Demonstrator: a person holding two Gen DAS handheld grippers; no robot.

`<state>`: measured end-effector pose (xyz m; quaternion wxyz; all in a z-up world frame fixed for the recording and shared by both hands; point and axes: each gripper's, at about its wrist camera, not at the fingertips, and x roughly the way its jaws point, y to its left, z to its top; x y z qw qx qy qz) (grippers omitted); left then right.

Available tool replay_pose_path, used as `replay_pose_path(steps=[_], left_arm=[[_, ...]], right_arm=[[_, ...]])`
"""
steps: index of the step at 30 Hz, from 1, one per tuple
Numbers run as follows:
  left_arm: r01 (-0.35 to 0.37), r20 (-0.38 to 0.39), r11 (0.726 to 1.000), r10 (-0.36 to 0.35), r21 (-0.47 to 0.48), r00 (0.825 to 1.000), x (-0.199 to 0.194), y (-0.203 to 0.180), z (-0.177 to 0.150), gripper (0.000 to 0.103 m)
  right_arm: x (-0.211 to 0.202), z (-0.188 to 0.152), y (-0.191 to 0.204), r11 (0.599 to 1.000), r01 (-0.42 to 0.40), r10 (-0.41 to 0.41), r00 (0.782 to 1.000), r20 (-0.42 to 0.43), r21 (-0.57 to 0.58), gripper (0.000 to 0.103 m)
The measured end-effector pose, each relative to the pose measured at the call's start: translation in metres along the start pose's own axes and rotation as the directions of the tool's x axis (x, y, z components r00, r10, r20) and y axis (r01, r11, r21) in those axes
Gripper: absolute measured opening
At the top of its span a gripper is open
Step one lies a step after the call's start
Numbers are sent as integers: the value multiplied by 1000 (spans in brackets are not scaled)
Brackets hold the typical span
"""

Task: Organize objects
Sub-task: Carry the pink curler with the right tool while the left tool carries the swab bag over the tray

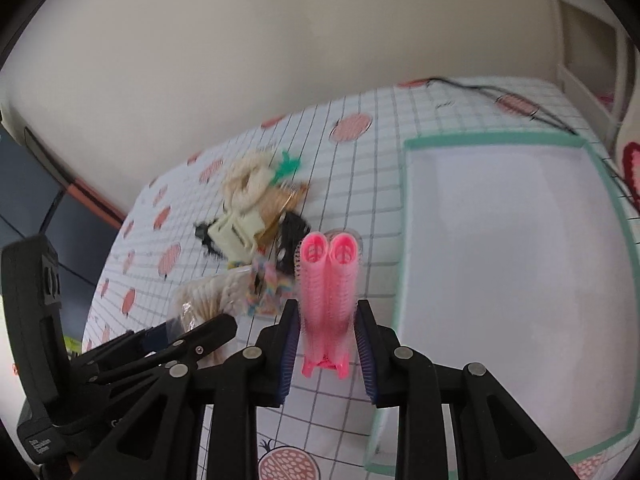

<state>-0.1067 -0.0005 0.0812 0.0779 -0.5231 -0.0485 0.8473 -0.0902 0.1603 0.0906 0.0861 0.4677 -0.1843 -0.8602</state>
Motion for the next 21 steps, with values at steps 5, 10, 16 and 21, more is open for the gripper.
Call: replay_pose_path(steps=[5,10,16,21], left_arm=[[26,44,1000,-26,15,999,-8,-19,3,48],[45,66,995,-50,88,997,-10,-53,3,48],[64,57,988,-72,141,996,-4,-88,0,48],[73,53,980,-84,184,995,2,-116,-3,48]], right_arm=[[-17,7,-20,999,24,-26,999,42,42,29],[-30,8,-43,996,56,-60,997,47,75,29],[-44,8,-74,988,104,-109,993,37,118,29],[-56,6,-102,977,134,-141,990,30,167,29]])
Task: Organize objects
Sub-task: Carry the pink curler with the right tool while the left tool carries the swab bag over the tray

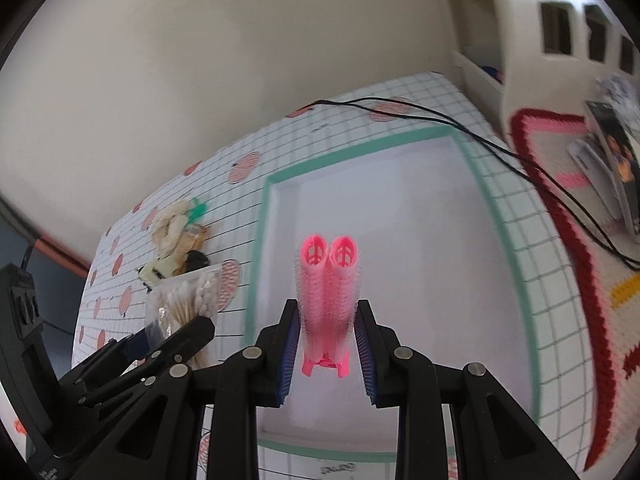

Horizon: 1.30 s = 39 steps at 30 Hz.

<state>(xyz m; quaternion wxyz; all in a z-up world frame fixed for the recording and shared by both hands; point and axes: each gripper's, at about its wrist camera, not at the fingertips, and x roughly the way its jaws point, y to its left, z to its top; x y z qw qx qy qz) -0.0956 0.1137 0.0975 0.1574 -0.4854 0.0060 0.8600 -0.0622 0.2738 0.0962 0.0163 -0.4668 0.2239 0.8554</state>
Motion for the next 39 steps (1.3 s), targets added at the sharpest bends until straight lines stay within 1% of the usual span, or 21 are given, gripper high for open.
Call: replay_pose_path(steps=[2,7,10,15,24,31,34,39], left_arm=[[2,-2,1000,-1,11,1000,3,-9,1,48],[7,-10,999,-7,37,1000,13,-27,2,48],[9,-20,999,-8,47,1000,22,-36,4,48],[-4,-7,997,5,77,1000,32,-48,13,48],[6,-36,996,-3,88,999,50,-58,20,48],[7,-39,997,-4,74,999,59,-57,25,48],[8,-43,998,-6,67,999,63,-56,27,48],[18,-60,998,-14,61,998,71,-55,28,48]], right_arm=[[-4,1,-10,1000,26,-27,1000,2,6,29],[-10,3,-25,998,62,-62,998,-4,-1,29],[-10,2,-30,997,79,-79,997,-12,-6,29],[-5,2,-34,994,108,-109,994,-26,-15,29],[9,8,-34,994,111,-111,993,-29,-9,30],[17,12,-40,994,110,-109,994,-3,18,30],[20,14,-41,992,123,-123,992,18,14,30],[25,17,-47,991,126,-128,991,37,33,30]])
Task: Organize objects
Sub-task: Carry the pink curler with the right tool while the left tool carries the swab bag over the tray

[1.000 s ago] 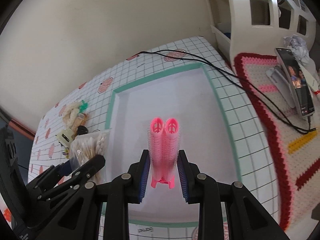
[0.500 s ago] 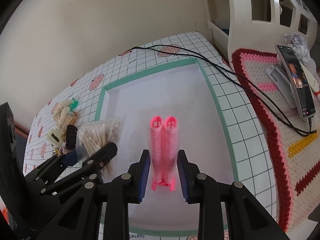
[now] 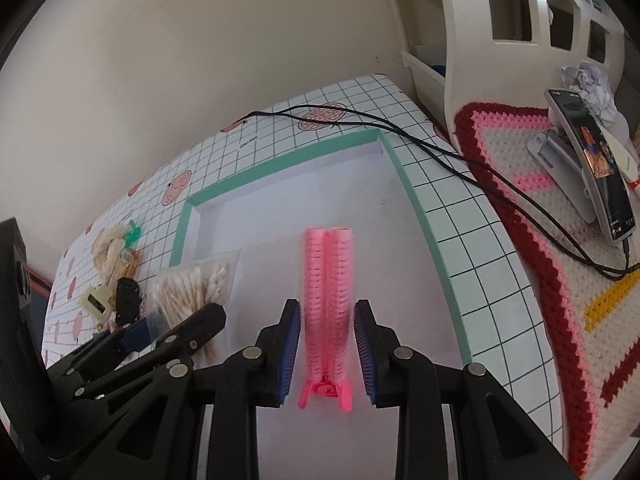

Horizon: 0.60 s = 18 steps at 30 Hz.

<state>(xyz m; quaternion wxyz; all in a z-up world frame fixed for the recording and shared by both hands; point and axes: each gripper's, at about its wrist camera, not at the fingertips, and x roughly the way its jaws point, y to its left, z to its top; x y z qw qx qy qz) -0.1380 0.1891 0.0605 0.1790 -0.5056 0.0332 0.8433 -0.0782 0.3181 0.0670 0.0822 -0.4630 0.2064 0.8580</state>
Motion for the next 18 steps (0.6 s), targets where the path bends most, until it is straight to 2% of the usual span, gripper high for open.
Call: replay_pose_path(steps=[18], left_arm=[[14,-50,1000,-14,-8,999,26,7,1,48]], right_arm=[[26,4,-5,1000,24,-24,1000,-8,18,30]])
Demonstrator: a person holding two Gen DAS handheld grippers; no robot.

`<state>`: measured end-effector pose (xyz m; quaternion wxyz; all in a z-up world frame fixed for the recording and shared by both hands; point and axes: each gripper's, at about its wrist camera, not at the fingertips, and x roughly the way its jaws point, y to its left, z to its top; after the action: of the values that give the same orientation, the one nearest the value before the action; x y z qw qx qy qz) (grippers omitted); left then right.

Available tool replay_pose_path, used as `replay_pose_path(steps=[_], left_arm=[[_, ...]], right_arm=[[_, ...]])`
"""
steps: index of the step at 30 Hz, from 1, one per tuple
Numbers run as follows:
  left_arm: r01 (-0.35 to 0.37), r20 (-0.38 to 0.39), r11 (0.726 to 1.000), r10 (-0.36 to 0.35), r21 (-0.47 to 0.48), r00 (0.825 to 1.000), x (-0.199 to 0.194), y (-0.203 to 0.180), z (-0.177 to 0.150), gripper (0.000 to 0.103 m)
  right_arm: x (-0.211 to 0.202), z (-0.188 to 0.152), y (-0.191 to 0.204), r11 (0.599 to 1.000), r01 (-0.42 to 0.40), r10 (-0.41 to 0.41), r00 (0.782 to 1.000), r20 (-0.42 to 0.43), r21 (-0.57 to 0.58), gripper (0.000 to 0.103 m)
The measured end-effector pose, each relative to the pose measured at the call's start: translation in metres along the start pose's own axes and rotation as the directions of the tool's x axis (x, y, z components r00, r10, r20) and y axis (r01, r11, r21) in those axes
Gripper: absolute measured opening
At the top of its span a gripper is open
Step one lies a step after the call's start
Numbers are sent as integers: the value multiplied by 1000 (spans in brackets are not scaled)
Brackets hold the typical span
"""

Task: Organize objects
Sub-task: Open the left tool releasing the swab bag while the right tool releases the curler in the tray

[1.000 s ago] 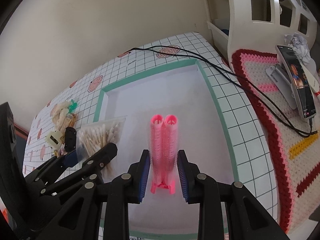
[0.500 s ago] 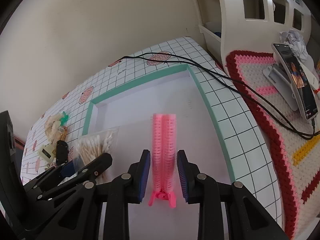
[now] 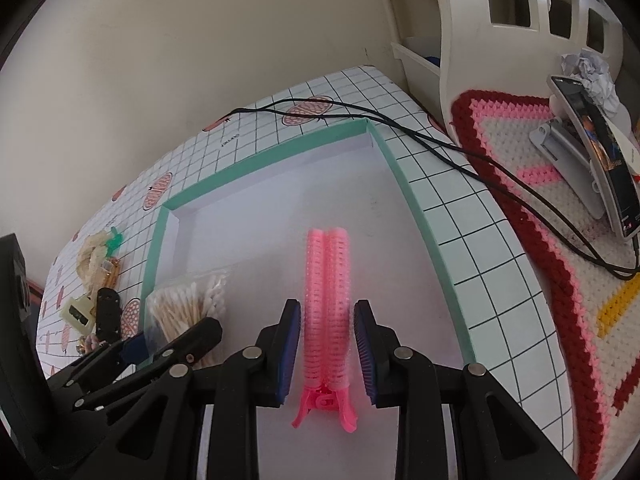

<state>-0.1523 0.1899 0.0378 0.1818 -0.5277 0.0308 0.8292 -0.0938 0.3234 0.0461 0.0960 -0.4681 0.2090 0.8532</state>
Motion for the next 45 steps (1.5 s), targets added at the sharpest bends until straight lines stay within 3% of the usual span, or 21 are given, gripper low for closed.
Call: replay_pose_path(steps=[17,21,31,34,35,36,41,45], left_arm=[[9,-34,1000,-9,-1,999,3,7,3,50],[17,-27,1000,-18,-10,999,-6,9,7,57],[3,4,1000,-3,-22,1000,-34,14,18,60],[-21,13,1000,21,-16,1000,-41,18,21,66],[-30,13,999,30,-21,999,-43,20,21,66],[-6,-4,999,6,50,1000,-44,23,22,66],[-52,-13,998,53,38,999,-47,36,27,66],[-66,-4,997,66,37,998,-52,47,31,89]], right_arm=[[2,2,7,999,26,-26,1000,-9,-34,31],[-2,4,7,999,26,-26,1000,1,-36,31],[-25,9,16,999,11,-9,999,45,-48,33],[-26,9,19,999,16,-14,999,40,-52,34],[-27,9,20,999,15,-13,999,41,-52,39],[-28,9,20,999,17,-14,999,43,-51,47],[-30,9,19,998,29,-27,999,40,-47,67],[-31,7,21,998,34,-32,999,36,-58,82]])
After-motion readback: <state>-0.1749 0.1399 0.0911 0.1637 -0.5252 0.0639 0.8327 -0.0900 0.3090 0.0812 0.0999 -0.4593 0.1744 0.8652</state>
